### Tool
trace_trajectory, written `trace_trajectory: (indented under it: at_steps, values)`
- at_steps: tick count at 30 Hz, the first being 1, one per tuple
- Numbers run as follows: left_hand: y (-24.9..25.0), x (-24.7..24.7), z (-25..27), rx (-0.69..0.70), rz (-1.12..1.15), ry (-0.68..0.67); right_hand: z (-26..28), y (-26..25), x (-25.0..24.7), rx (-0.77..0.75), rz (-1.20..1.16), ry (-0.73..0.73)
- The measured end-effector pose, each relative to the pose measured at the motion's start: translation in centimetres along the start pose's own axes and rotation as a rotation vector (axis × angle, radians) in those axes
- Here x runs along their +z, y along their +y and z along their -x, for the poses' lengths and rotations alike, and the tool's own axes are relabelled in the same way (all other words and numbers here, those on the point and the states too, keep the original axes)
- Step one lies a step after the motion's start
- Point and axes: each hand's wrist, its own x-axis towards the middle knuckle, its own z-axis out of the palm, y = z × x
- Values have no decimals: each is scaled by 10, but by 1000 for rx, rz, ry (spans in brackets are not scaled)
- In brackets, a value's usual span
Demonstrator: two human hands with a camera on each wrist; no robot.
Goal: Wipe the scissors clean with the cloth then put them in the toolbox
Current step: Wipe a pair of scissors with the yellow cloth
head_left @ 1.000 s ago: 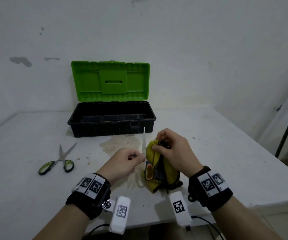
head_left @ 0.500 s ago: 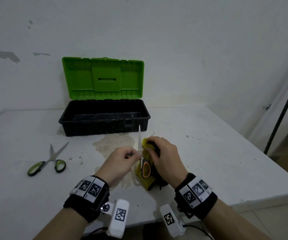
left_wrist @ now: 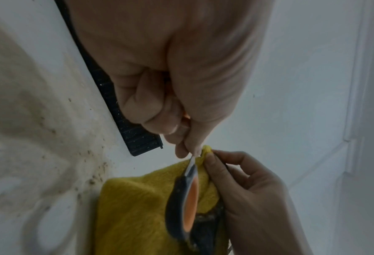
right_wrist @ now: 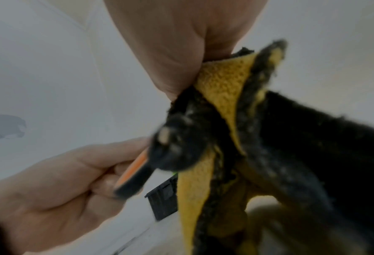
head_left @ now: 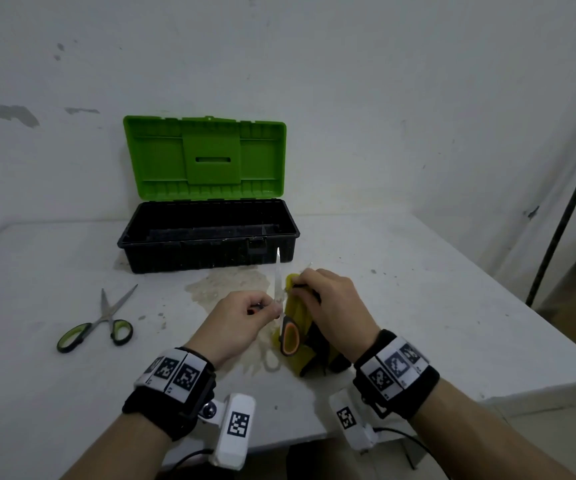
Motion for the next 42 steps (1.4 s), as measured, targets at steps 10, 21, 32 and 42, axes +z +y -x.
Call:
trace_trajectory:
  at_steps: [10,21,32,42]
  values:
    - [12,-3,3,-7,-13,3,1,-1,-18,-8,-79,68]
    - [12,-5,8,25,-154,-18,-13,12,-23,135,15,121]
    - [9,-6,5,111,-342,13,-11,-1,-20,171,87,-114]
    - [7,-4,2,-6,-94,-63,13,-17,-7,12,-6,-152]
